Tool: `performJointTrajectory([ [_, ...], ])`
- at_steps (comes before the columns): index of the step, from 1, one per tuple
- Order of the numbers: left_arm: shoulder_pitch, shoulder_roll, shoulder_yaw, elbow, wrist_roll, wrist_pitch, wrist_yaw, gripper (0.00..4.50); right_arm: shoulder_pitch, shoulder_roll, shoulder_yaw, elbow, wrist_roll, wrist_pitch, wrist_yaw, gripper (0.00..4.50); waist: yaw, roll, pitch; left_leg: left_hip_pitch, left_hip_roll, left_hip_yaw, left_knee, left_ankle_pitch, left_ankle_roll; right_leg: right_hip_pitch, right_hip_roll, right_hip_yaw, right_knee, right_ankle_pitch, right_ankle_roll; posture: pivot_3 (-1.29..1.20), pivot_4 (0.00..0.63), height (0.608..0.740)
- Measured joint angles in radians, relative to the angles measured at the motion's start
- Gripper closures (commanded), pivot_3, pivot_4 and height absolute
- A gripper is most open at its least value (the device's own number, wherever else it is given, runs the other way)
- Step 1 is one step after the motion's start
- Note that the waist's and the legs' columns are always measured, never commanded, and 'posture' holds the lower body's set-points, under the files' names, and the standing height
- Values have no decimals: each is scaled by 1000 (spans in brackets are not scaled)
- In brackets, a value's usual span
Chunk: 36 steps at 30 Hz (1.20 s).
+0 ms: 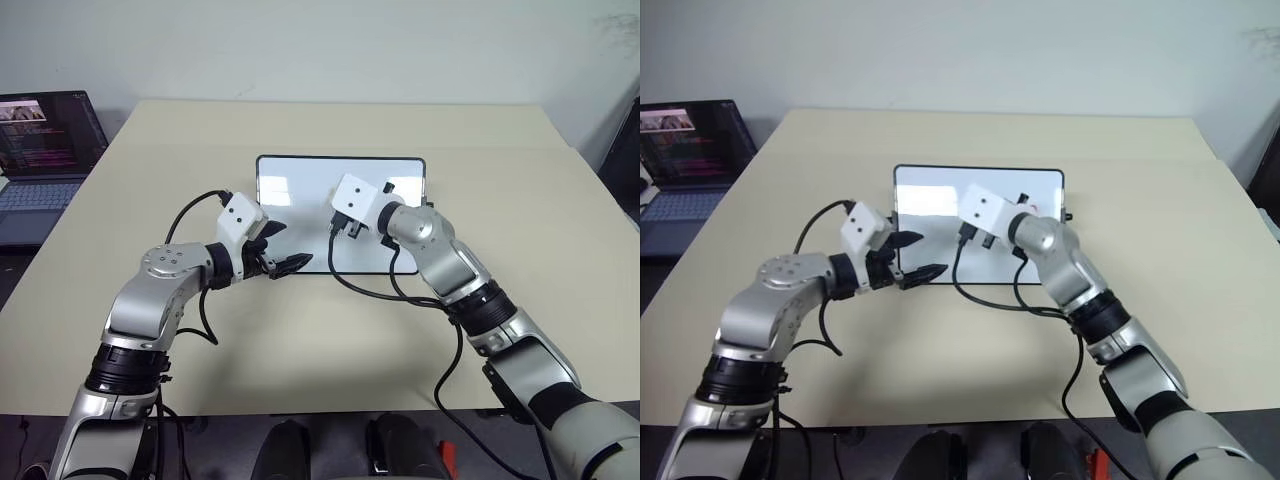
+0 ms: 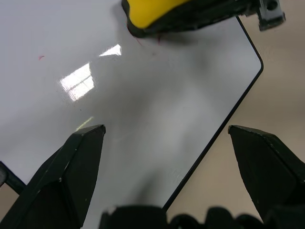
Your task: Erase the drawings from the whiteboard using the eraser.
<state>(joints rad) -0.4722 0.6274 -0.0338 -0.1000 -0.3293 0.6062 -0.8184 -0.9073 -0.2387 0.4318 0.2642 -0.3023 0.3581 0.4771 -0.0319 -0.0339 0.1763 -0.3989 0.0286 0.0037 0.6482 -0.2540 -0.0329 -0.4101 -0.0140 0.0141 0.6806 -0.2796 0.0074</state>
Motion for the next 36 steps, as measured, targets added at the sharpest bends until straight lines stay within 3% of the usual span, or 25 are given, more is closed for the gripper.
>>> performJointTrajectory([
  [7,8,-2,1,-1,0,2,1,0,44,-60,61,-53,0,0,163,3236,0,0,0,2,0,0,1,0,0,2,0,0,1,0,0,0,150,740],
  [17,8,-3,1,-9,-3,8,2,0,-6,-44,32,33,-34,-43,66,3236,0,0,0,5,0,0,1,3,0,4,0,0,2,2,0,0,150,740],
  [25,10,-4,1,-10,-4,18,2,0,98,-132,34,-102,-20,16,244,3236,4,-2,-1,5,-1,-1,1,3,0,5,0,-1,1,2,0,0,150,740],
  [36,9,-7,1,-10,-4,18,1,0,17,-68,-55,21,-31,-28,37,3236,0,-2,-1,6,0,-1,0,7,1,5,1,0,1,4,-1,0,150,740],
])
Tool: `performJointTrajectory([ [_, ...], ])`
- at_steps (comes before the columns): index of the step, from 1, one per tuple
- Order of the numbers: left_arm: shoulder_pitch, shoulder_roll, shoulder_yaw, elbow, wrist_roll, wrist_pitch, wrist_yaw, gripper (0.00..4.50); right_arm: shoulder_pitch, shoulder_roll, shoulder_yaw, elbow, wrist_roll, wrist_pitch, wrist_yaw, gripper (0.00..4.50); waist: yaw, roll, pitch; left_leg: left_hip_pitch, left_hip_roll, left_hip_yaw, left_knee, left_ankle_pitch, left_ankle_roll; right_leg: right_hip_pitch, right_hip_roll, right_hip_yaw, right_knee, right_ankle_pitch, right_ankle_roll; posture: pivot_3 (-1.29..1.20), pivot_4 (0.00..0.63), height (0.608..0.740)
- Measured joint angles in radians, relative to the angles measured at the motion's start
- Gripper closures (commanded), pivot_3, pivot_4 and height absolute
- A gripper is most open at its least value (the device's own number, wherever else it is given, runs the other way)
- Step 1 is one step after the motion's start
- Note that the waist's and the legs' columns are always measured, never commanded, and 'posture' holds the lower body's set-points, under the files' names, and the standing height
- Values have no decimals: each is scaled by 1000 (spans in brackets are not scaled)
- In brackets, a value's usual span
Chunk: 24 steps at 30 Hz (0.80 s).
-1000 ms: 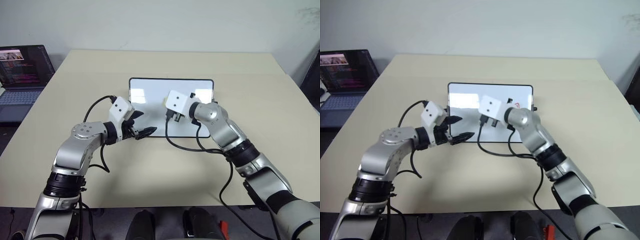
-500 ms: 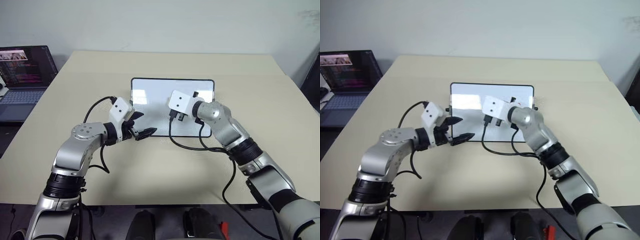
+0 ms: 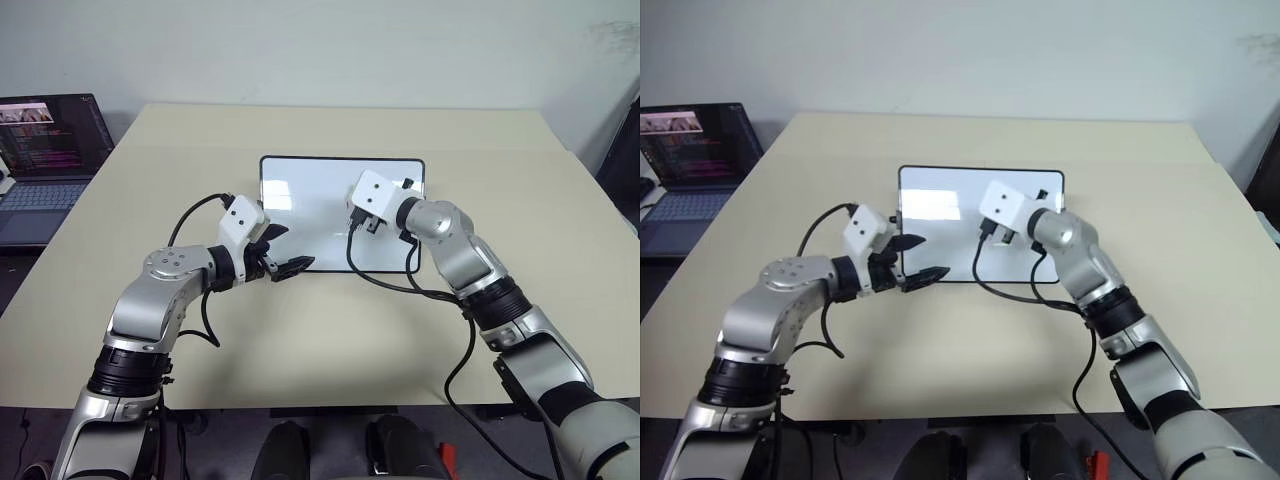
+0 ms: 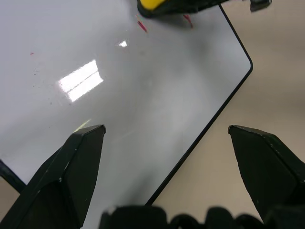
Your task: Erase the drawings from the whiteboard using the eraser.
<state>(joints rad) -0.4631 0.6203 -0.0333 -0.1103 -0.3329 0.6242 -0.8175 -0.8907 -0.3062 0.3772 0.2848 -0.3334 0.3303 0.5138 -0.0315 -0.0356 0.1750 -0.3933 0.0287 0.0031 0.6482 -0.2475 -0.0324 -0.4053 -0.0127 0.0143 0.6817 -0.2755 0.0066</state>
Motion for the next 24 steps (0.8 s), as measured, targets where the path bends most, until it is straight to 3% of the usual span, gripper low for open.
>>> performJointTrajectory([
  [10,0,0,0,-1,0,0,0,0,66,-34,83,-93,1,19,190,3237,-1,0,0,0,0,0,-1,0,0,0,0,0,0,0,0,0,150,740],
  [18,-1,1,0,-1,0,1,0,0,-13,25,23,27,-37,-32,-42,3237,0,0,0,0,0,0,-1,1,0,-1,0,0,0,0,0,0,150,740],
  [24,-1,0,0,-1,0,1,0,0,-17,18,25,14,-36,-26,10,3237,0,0,0,-1,0,0,-2,0,0,-1,-1,0,-1,0,0,0,150,740],
])
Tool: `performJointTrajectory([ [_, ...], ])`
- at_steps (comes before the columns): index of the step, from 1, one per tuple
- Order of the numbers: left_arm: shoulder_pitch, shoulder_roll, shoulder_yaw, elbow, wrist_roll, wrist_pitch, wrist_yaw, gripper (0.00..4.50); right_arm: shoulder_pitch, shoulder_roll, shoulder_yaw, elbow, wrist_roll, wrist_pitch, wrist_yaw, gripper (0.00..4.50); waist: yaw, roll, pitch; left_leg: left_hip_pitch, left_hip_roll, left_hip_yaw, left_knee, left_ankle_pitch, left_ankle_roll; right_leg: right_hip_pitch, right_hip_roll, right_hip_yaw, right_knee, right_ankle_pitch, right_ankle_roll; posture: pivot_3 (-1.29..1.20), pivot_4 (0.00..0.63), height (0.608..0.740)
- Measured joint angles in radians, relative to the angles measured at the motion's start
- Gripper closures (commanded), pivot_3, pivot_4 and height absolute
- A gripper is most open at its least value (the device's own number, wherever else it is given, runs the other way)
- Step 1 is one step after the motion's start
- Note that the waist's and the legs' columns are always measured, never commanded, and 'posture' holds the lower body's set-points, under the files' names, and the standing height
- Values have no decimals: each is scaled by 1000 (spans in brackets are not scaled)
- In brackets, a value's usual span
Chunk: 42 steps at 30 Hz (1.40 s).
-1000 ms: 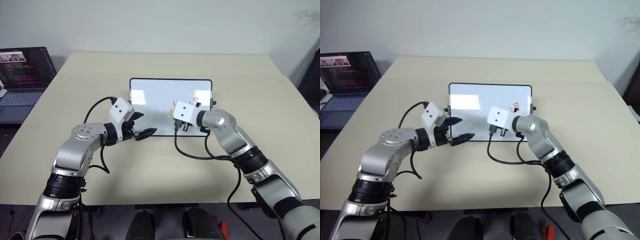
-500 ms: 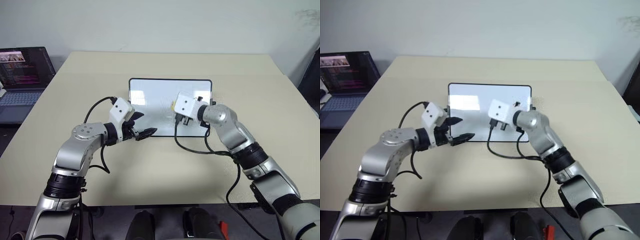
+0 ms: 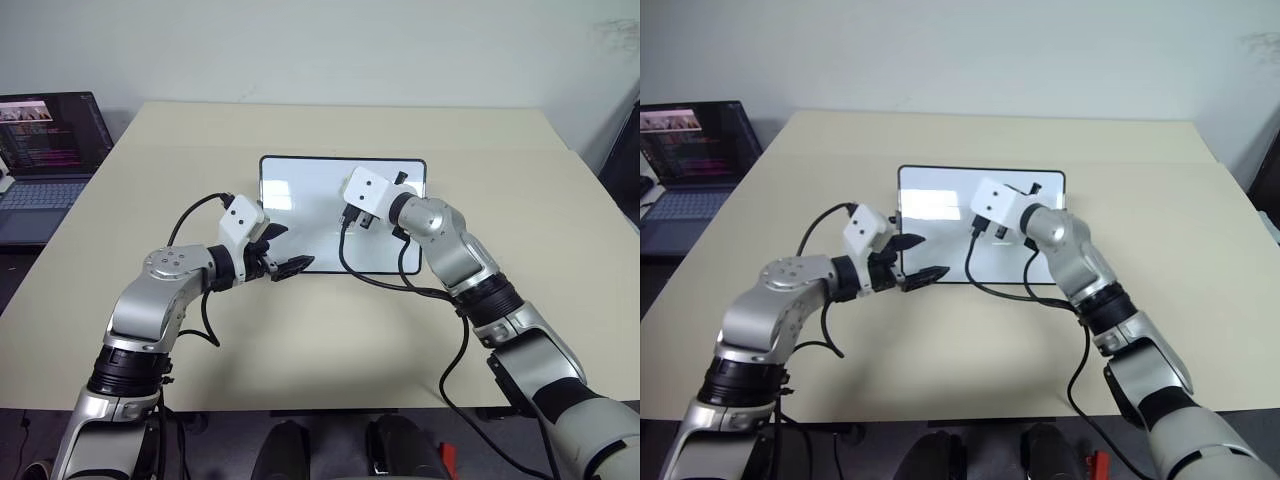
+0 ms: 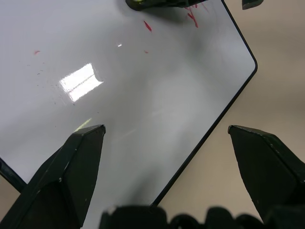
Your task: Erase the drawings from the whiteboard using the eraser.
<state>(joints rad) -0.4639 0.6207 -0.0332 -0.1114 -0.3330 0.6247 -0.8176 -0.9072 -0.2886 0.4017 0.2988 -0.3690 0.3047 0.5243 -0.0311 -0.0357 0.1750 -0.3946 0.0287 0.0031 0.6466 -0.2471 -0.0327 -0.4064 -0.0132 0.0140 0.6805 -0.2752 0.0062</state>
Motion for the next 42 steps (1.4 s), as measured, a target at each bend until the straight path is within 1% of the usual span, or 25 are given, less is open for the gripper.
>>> performJointTrajectory([
  [4,0,0,0,0,0,0,0,0,70,-28,39,-80,3,33,127,3237,0,0,0,1,0,0,0,0,0,1,0,0,1,0,0,0,150,740],
  [7,0,0,0,0,0,0,0,0,90,-30,56,-104,4,45,160,3237,0,0,0,2,0,0,1,0,0,1,0,0,1,0,0,0,150,740],
  [10,0,0,0,0,0,0,0,0,87,-17,54,-89,-1,42,127,3237,-1,0,0,2,0,0,1,1,1,1,1,0,2,0,0,0,150,740],
  [13,-1,-1,-1,0,0,0,-1,0,40,7,32,-31,-9,21,29,3237,-1,0,0,2,0,0,1,2,1,1,1,0,2,1,0,0,150,740],
  [15,-1,-1,-1,0,0,0,0,0,20,2,8,-10,-11,11,-5,3237,-1,0,0,2,0,0,1,2,1,1,1,0,1,1,0,0,150,740],
  [19,-1,-2,-1,0,0,0,0,0,18,-2,5,-13,-11,9,4,3237,0,0,0,1,0,0,0,1,0,1,1,0,0,1,0,0,150,740],
  [27,-1,-4,-1,0,0,0,1,0,97,-25,65,-114,-6,54,175,3237,0,0,0,2,0,0,0,1,1,1,1,0,1,1,0,0,150,740],
  [31,0,-4,-1,0,0,0,1,0,94,-12,66,-100,-6,48,151,3237,-1,0,0,2,0,0,1,2,1,1,1,0,1,1,0,0,150,740],
  [36,0,-6,0,0,0,0,1,0,43,21,41,-36,-10,5,52,3237,-1,0,0,1,0,0,0,1,1,0,1,0,1,1,0,0,150,740],
  [42,0,-7,-1,0,0,0,2,0,33,34,44,-20,-11,-33,33,3237,-1,0,0,-2,0,0,0,1,0,-2,1,0,0,1,0,0,150,740],
])
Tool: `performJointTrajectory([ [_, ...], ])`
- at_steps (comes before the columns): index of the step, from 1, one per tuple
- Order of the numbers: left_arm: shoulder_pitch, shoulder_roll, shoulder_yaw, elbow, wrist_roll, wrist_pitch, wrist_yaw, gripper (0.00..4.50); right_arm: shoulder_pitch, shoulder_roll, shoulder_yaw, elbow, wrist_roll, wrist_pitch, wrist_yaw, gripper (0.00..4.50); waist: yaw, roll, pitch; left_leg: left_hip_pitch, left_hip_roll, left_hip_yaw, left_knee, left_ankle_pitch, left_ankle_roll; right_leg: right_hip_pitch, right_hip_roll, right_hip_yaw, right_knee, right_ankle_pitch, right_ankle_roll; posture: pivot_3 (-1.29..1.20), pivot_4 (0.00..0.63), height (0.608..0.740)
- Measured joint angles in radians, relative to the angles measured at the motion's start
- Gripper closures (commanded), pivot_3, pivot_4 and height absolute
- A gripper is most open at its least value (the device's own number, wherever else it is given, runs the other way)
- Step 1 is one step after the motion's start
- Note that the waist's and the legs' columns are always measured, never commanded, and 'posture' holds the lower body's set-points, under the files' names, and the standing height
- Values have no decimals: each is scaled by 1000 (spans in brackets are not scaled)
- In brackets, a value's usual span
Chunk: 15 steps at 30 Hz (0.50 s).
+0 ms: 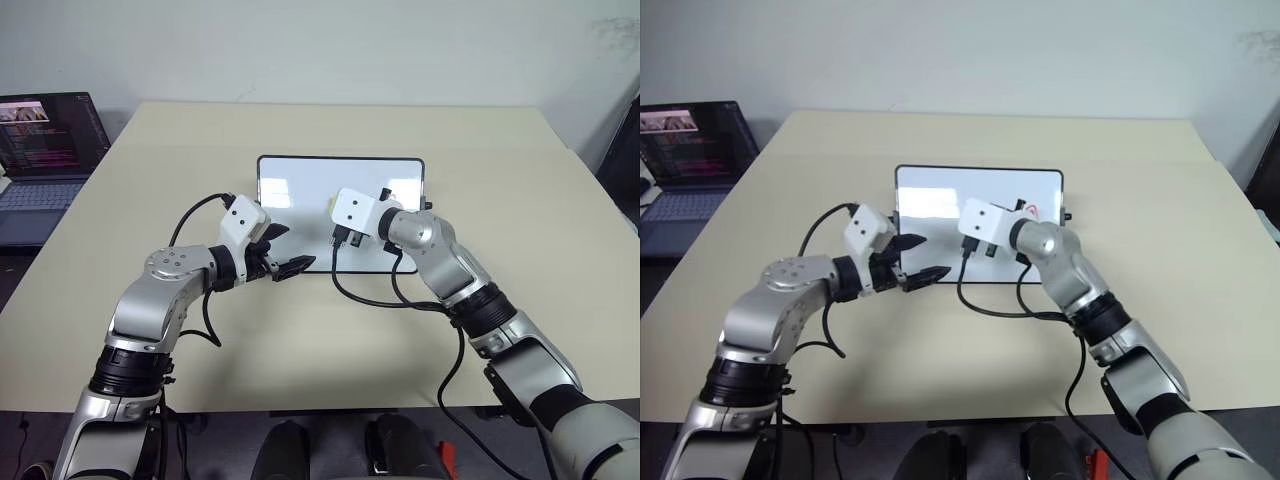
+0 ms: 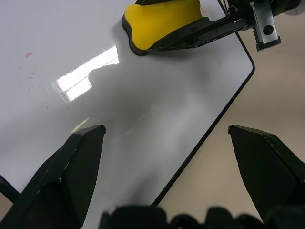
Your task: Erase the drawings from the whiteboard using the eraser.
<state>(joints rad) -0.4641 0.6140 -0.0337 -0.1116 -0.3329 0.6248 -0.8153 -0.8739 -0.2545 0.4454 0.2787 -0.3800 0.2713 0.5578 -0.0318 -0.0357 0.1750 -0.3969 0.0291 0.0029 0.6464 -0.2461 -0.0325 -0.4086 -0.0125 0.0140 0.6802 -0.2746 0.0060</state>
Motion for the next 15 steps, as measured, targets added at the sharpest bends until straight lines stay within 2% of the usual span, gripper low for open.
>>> performJointTrajectory([
  [5,1,0,0,0,0,0,0,0,22,-28,28,-29,-2,6,75,3237,0,0,0,0,0,0,0,0,0,0,0,0,0,0,0,0,150,740],
  [9,0,-2,0,0,0,0,0,0,32,-24,21,-34,1,6,58,3237,0,0,0,1,0,0,0,0,0,0,0,-1,1,0,0,0,150,740],
  [15,-18,-14,0,8,-1,0,-3,0,55,-6,-126,-114,97,93,33,3237,2,0,0,-2,0,-1,0,0,0,-1,0,-1,0,0,0,0,150,740],
])
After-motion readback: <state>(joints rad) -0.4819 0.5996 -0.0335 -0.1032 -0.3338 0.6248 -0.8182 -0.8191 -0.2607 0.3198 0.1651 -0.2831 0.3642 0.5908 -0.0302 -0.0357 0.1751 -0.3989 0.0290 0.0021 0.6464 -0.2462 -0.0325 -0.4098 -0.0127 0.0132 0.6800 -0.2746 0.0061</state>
